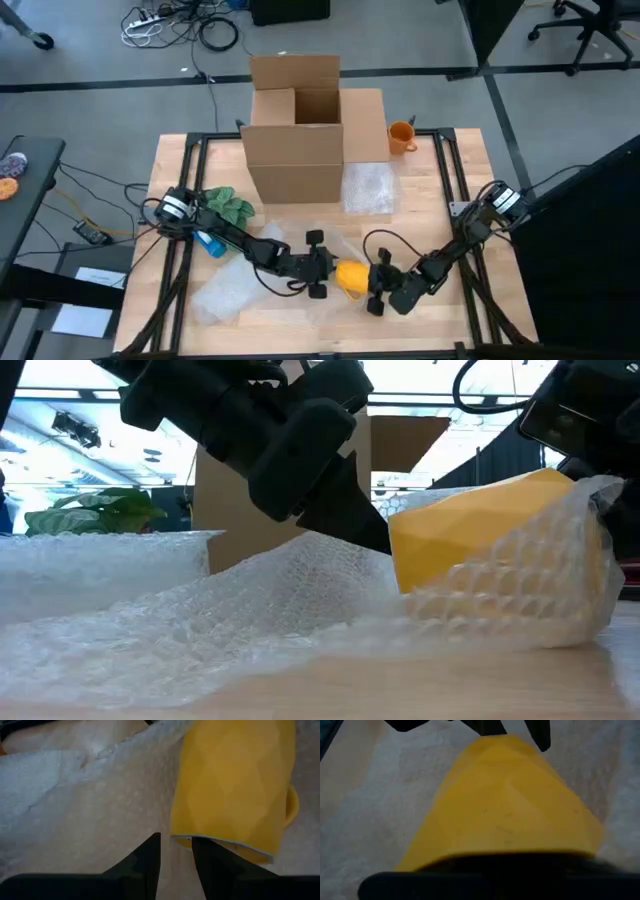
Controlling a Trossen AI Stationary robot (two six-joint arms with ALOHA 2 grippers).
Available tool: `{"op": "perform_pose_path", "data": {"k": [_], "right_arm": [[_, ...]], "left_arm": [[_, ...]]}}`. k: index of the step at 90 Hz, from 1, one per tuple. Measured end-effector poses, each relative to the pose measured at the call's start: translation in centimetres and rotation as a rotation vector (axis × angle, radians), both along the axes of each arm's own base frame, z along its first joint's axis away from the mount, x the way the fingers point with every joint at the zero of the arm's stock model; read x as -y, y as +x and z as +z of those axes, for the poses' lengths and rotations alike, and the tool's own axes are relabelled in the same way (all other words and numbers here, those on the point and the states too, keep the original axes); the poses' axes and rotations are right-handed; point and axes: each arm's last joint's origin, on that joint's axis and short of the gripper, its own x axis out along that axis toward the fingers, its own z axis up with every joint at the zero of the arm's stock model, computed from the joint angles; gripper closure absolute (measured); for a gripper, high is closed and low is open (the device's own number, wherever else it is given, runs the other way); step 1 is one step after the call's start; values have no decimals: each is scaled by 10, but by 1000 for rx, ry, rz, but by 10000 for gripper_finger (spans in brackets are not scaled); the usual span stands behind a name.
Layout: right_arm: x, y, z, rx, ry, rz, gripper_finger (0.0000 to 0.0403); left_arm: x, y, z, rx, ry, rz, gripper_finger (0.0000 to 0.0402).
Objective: Wrap mug
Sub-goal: Wrap the yellow mug with the bubble wrap
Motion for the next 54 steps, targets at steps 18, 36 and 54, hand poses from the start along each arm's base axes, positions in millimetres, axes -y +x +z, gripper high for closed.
{"op": "perform_pose_path", "data": {"k": [18,36,54], "right_arm": [[0,0,0,3,-4,-7,403],[3,1,0,0,-9,-15,403],[4,3,0,-1,-17,-18,403]], "left_arm": [[0,0,0,0,0,0,302],[0,0,0,-3,2,1,302],[0,0,0,-5,3,2,302]]}}
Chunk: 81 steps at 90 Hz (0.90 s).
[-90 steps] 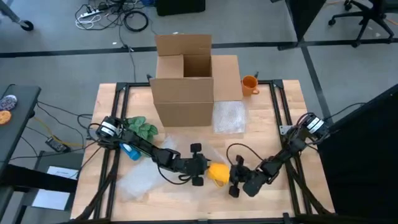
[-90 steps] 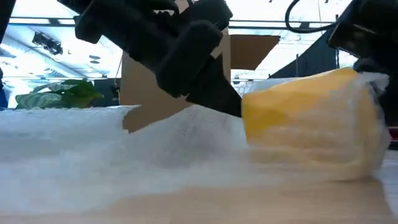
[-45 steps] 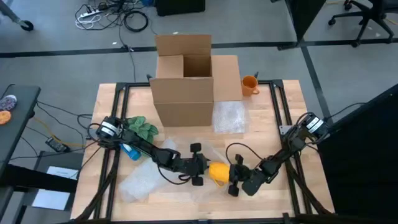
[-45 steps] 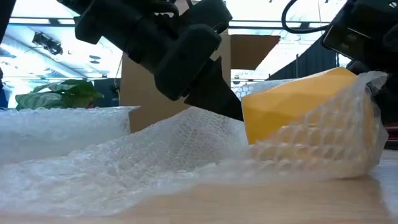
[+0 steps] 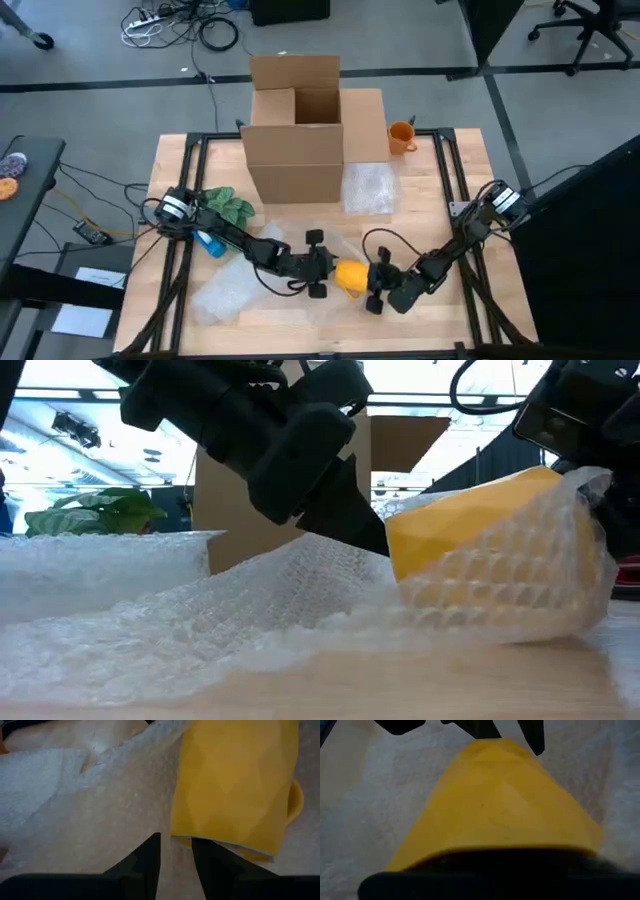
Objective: Wrap mug
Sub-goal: Wrap the yellow mug with the bubble wrap
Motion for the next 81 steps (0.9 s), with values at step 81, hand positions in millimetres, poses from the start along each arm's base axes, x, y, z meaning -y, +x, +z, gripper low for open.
{"op": "perform_pose_path", "data": {"k": [81], "right_arm": [[0,0,0,3,14,-10,403]], "left_arm": [[-2,2,2,29,6,5,302]]}}
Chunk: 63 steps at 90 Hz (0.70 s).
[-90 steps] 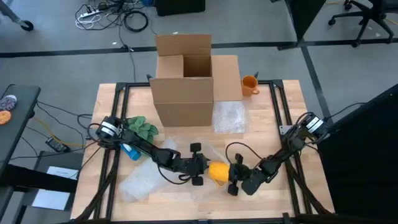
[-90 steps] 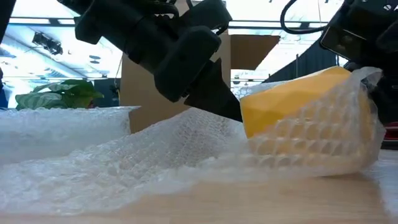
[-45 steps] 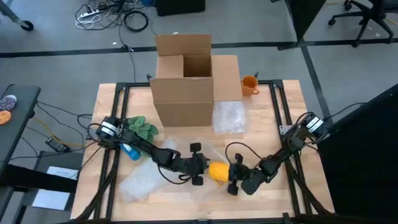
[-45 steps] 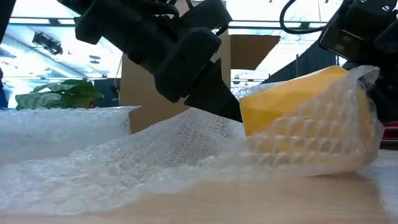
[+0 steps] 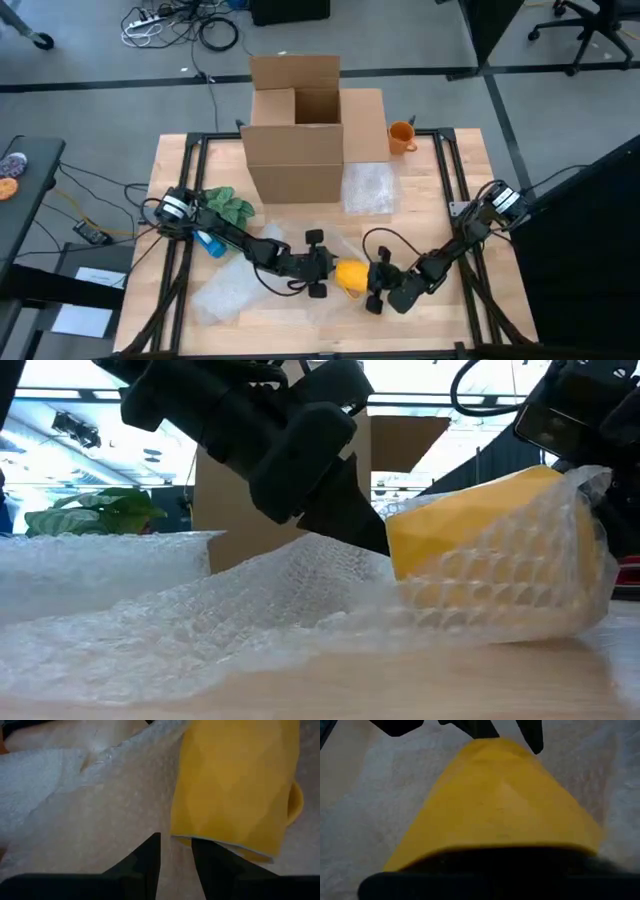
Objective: Wrap mug
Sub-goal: Wrap the yellow mug with the bubble wrap
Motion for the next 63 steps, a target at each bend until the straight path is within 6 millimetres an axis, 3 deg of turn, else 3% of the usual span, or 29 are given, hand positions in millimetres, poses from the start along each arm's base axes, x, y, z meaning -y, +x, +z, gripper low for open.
{"op": "perform_pose_path", "data": {"k": [16,23,36,52,63], "right_arm": [[0,0,0,1,2,1,403],[1,1,0,1,5,2,403],[1,2,0,1,5,-2,403],[2,2,0,-1,4,-3,403],[3,4,0,-16,11,21,403]], "left_arm": [[-2,-2,-4,-48,-134,33,302],[-1,-7,-8,-153,-105,-41,302],[2,-23,-16,-311,-73,-9,302],[23,-30,-6,-256,-122,-51,302],[35,-20,-4,-126,-105,-150,302]]}}
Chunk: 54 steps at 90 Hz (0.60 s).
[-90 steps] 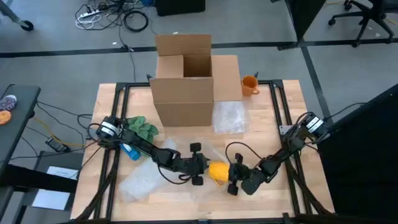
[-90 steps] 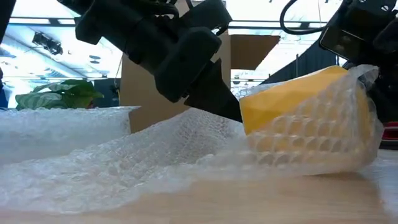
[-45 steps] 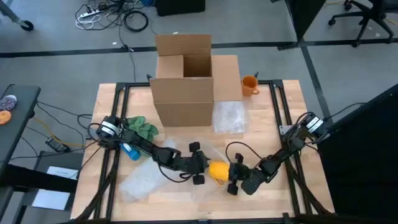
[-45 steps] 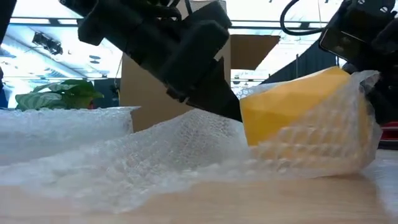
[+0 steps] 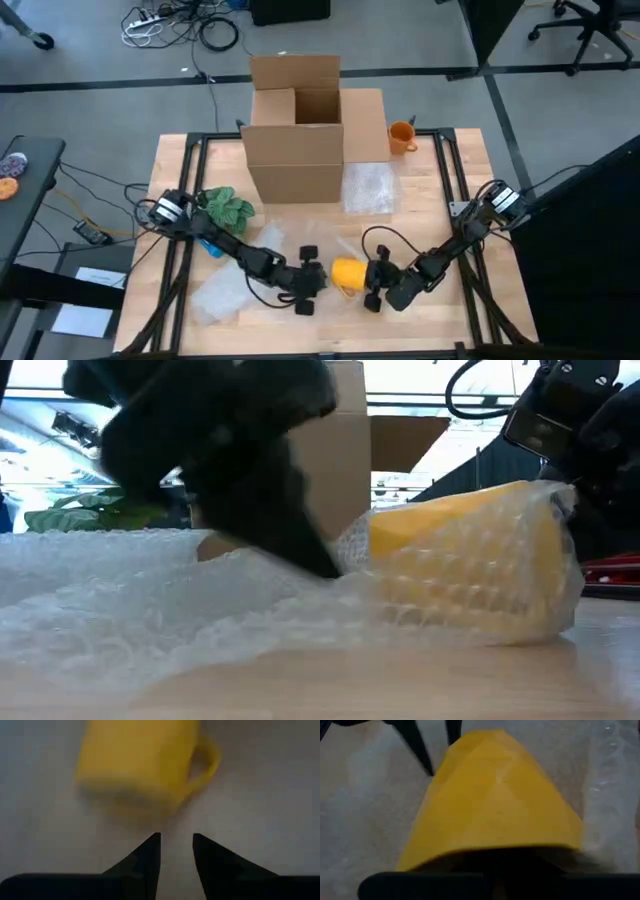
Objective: Wrap mug
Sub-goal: Wrap the yellow mug with the bubble wrap
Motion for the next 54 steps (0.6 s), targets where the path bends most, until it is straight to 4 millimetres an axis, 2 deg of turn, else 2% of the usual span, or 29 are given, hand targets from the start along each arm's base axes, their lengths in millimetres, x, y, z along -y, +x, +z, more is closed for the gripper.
{"op": "perform_pose_path", "data": {"k": [8,21,39,54], "right_arm": [[-1,2,1,-8,11,59,403],[-2,4,2,-23,41,120,403],[0,6,2,-41,75,142,403],[-3,0,13,-75,167,189,403]], "left_arm": [[2,6,-6,54,29,-31,302],[-3,11,-14,48,23,-34,302],[-3,11,-16,43,22,-38,302],[-2,11,-16,39,1,-35,302]]}}
